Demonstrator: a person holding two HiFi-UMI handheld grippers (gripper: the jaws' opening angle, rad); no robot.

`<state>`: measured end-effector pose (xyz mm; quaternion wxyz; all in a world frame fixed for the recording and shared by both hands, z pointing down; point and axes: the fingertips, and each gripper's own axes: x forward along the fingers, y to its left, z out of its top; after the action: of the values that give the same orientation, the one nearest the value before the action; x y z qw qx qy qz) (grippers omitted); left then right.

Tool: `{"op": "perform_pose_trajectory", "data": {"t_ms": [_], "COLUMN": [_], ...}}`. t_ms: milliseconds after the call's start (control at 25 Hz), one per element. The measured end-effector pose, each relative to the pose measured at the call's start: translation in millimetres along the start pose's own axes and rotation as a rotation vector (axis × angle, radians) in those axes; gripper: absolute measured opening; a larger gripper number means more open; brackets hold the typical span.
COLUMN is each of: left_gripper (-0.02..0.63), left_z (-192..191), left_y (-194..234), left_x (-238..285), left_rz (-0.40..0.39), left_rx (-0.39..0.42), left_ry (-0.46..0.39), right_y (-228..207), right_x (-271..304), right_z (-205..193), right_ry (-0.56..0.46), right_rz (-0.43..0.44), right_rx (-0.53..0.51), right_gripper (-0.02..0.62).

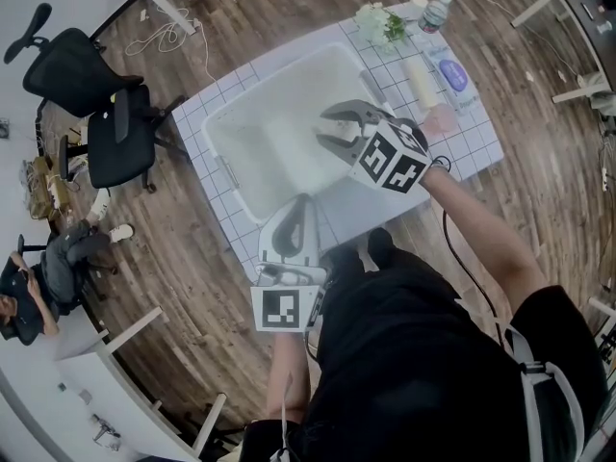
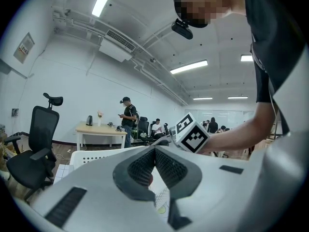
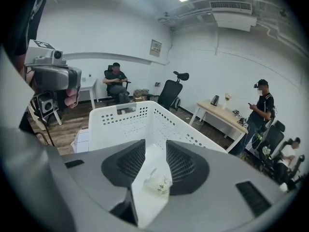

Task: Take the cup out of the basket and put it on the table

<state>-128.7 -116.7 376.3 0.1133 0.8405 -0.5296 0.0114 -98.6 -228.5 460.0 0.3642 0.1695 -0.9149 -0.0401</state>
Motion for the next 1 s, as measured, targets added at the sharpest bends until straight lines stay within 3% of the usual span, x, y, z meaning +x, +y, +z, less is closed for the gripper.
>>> {"op": "perform_pose_trajectory", "data": {"t_ms": [320,600,1000], "left_gripper": [0.009,0.009,0.009], "left_z": [1.4,3.3,2.5], "left_y": [5.3,6.8,5.9], "left_x": [4.5,8.2,7.0], "left_rz": [0.001,-0.012,-0.017], "left_rx": [0.0,0.004,0.006], "left_ry": [0.002,0.001,0.006], "right_y": [-7.9,-8.2,-7.2], "right_x": [31.7,60.7,82.6], "right_z": [-14.3,-34.8,-63.3], "right_ry": [0.074,0.216,0.38], "right_rz": [0.044,0.113,0.144], "right_rx": [0.011,0.014,-0.041], "right_gripper": [0.166,0.172,0.173]}}
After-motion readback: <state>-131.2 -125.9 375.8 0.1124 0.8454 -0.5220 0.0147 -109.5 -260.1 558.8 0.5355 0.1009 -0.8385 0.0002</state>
